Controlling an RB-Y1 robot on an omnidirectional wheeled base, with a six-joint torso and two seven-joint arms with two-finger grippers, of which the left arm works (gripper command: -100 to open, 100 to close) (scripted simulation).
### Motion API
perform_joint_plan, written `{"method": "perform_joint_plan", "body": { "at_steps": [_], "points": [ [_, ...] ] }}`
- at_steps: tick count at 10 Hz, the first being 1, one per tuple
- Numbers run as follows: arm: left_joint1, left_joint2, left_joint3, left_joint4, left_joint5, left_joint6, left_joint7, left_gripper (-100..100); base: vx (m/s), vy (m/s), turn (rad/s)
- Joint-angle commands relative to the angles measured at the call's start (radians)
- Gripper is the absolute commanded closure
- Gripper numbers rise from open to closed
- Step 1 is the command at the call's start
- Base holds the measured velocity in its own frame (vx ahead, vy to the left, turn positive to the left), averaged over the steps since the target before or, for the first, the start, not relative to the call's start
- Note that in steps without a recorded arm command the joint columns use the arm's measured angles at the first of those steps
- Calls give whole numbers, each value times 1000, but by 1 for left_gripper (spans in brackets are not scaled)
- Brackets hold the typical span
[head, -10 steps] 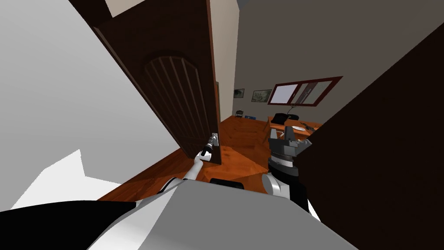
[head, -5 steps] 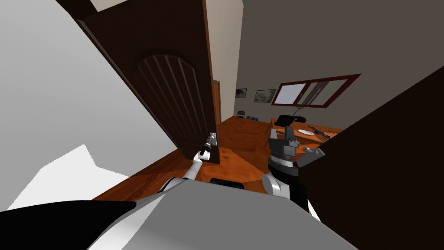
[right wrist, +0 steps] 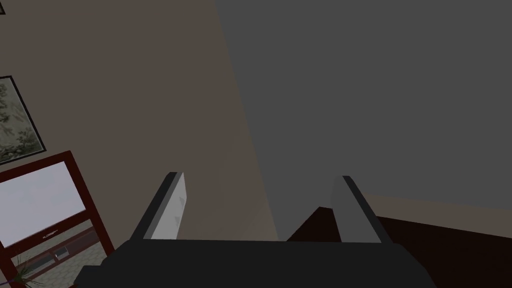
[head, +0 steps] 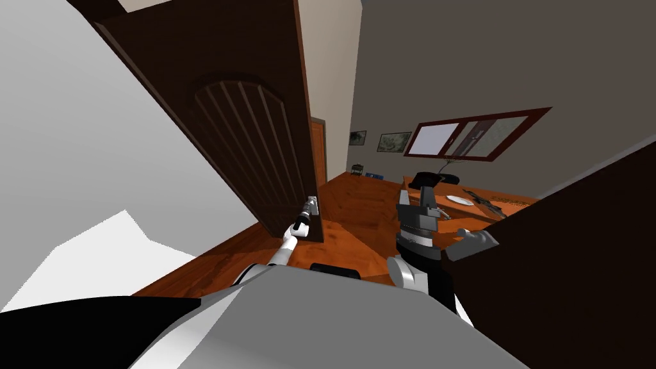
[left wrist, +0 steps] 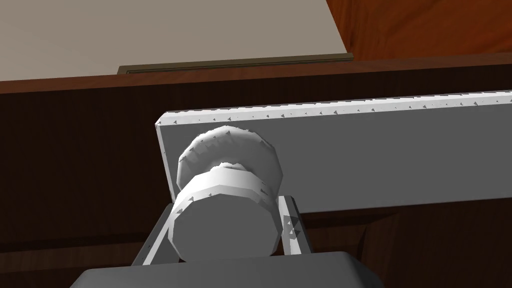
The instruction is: Push the door open
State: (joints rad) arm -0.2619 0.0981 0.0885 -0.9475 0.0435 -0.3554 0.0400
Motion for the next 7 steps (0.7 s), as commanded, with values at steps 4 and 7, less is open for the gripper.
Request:
{"method": "perform_joint_plan", "body": {
  "at_steps": [4,7],
  "points": [
    [-9,8,47,7,9,-5,-14,100,159,-78,48],
    [-6,12,81,7,16,-4,-23,100,168,-144,80]
  ]
}}
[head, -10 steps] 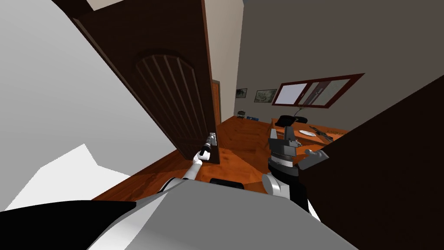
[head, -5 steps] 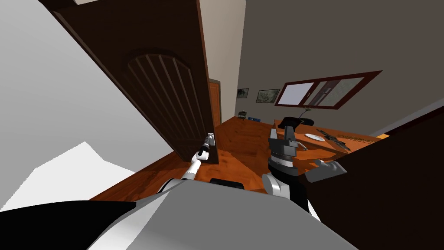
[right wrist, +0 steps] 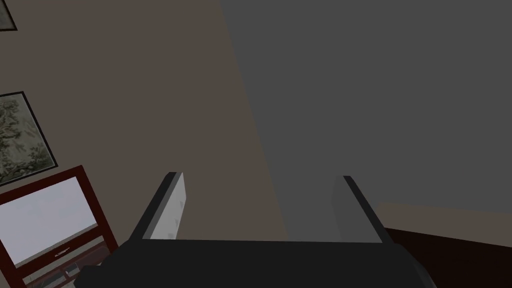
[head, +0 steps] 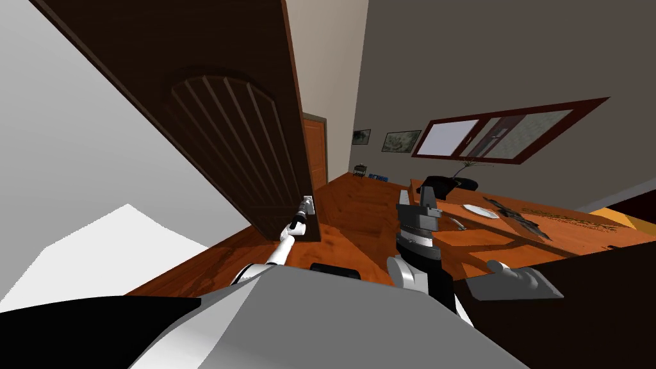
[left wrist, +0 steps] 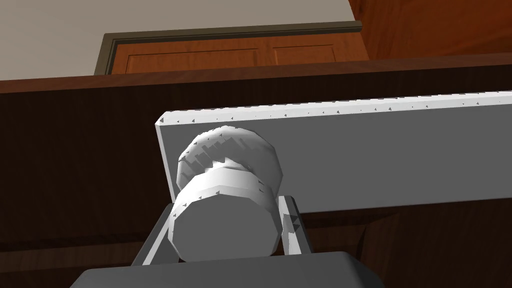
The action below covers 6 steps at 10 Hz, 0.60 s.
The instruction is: Push the door open
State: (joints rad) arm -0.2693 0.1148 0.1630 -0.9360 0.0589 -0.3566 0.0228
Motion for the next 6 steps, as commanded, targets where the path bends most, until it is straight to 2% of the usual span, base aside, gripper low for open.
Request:
{"method": "perform_joint_plan", "body": {
  "at_steps": [1,4,6],
  "points": [
    [2,-4,16,-5,2,-3,-8,100,177,-111,75],
    [9,1,29,-2,5,-1,-11,100,144,-68,43],
    [8,8,54,-2,10,-3,-16,100,145,-68,62]
  ]
}}
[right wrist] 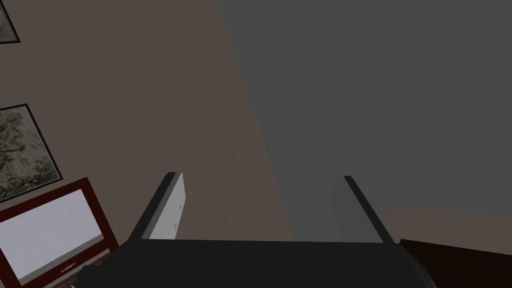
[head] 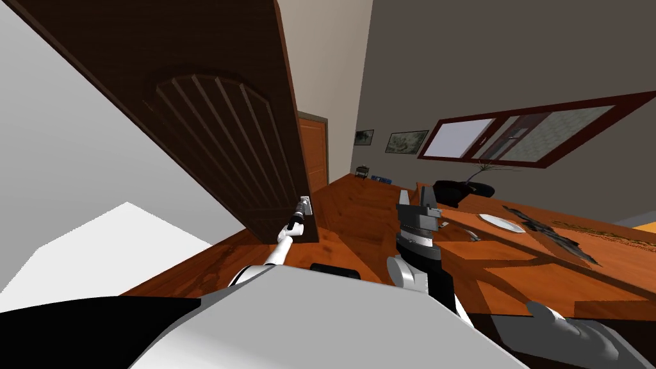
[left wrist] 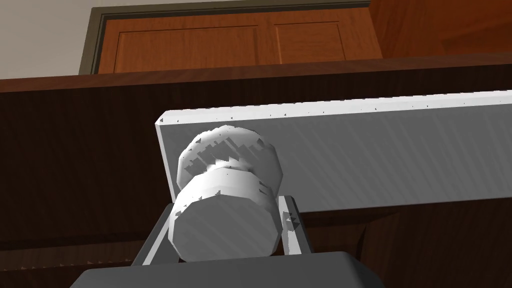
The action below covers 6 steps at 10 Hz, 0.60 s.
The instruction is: Push the door open
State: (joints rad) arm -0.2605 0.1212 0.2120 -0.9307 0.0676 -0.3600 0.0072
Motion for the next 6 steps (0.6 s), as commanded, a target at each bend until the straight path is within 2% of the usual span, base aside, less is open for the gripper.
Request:
{"method": "perform_joint_plan", "body": {
  "at_steps": [1,6],
  "points": [
    [0,3,15,-6,4,0,-3,100,177,-61,63],
    [0,15,71,2,16,-3,-18,100,214,-72,62]
  ]
}}
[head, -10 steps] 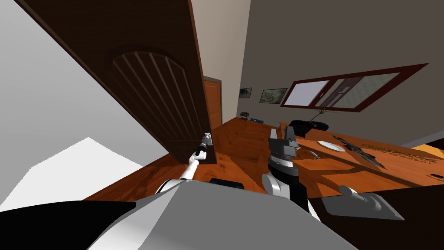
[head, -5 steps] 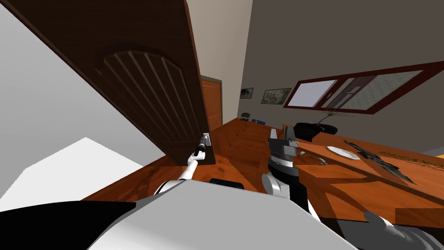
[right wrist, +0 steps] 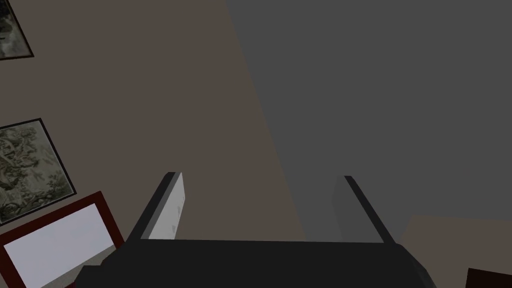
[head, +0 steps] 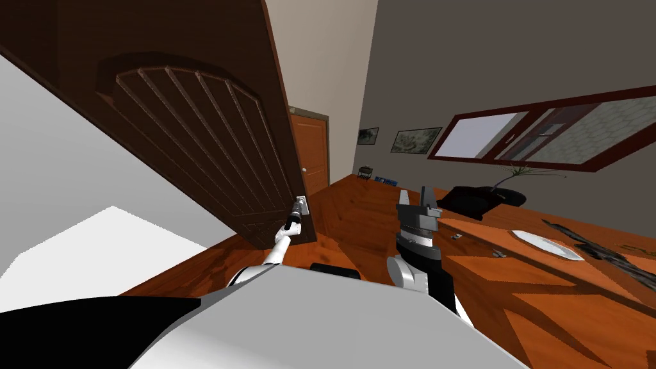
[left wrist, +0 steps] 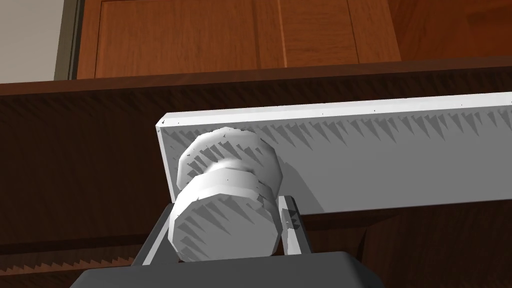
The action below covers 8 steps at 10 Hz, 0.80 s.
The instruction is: Push the door open
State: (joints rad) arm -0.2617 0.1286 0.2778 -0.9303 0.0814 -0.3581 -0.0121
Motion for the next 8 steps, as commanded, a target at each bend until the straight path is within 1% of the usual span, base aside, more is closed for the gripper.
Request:
{"method": "perform_joint_plan", "body": {
  "at_steps": [1,4,5,6,8],
  "points": [
    [1,10,16,3,4,-5,-1,100,186,-84,55],
    [1,15,43,6,10,-7,-8,100,182,-88,61],
    [8,17,37,3,9,-2,-3,100,82,-31,42],
    [9,22,55,4,14,-4,-7,100,122,-17,51],
    [10,25,68,5,16,-4,-11,100,167,-47,48]
  ]
}}
